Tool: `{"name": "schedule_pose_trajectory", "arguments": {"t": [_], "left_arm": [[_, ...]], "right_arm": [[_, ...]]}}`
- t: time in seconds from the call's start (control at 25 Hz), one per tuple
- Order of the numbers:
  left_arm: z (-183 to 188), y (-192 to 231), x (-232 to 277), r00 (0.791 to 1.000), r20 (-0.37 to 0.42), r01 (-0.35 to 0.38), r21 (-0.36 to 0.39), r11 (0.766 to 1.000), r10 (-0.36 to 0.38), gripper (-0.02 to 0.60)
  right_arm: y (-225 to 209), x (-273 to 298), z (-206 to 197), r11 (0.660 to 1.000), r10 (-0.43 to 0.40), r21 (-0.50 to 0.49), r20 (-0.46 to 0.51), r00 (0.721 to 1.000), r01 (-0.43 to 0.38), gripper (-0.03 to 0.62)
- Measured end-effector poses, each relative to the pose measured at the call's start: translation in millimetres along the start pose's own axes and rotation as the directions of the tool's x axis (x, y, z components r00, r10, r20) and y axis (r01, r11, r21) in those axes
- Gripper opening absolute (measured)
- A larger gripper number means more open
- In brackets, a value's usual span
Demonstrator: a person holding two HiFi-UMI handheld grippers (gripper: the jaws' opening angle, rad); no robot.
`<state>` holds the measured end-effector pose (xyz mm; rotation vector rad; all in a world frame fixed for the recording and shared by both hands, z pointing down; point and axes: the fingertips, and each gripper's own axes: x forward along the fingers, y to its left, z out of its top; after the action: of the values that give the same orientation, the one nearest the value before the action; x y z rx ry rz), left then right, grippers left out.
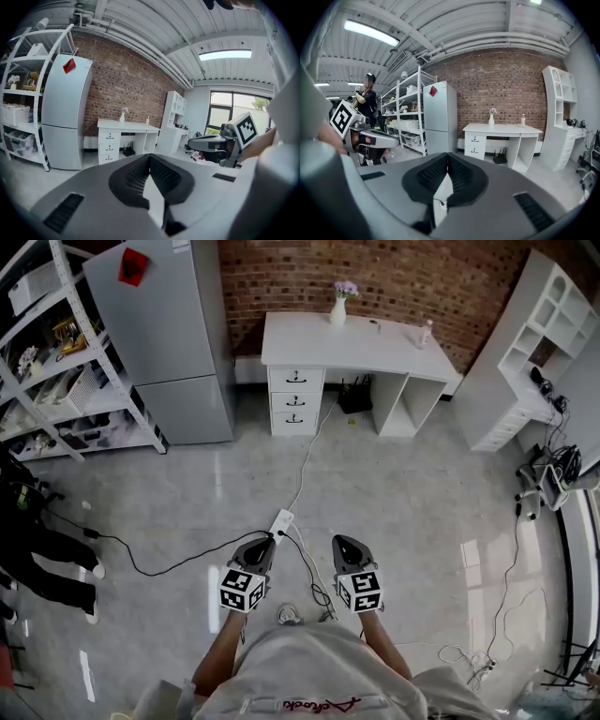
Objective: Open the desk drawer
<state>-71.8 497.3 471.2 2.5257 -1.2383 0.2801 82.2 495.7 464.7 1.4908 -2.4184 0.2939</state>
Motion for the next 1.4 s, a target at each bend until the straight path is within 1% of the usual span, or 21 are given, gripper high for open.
{"name": "schedule_pose_trajectory", "arguments": {"t": [0.16,0.44,0.68,1.0,1.2,1.4], "left_arm": [[0,15,-5,1.000,0.002,0.015,-0.001,1.000,-0.015,0.011],[-4,29,-8,1.000,0.006,0.013,-0.030,0.999,-0.013,0.011],[-2,38,-4,0.999,0.008,0.032,-0.028,0.999,-0.032,0.011],[-4,39,0,0.999,-0.002,0.053,-0.027,0.998,-0.053,0.011],[-5,42,4,0.999,-0.004,0.053,-0.030,0.998,-0.053,0.012],[-4,52,13,0.999,-0.009,0.039,-0.034,0.999,-0.040,0.011]], "right_arm": [[11,8,-2,1.000,-0.021,-0.001,-0.021,1.000,0.021,0.018],[22,16,-4,1.000,-0.015,-0.007,-0.043,0.999,0.015,0.018],[17,21,1,0.999,-0.045,0.004,-0.036,0.998,0.046,0.018],[11,18,-8,0.997,-0.074,0.024,-0.051,0.996,0.075,0.018],[9,21,-13,0.997,-0.076,0.027,-0.061,0.995,0.077,0.018],[5,35,-15,0.998,-0.058,0.028,-0.068,0.996,0.060,0.018]]}}
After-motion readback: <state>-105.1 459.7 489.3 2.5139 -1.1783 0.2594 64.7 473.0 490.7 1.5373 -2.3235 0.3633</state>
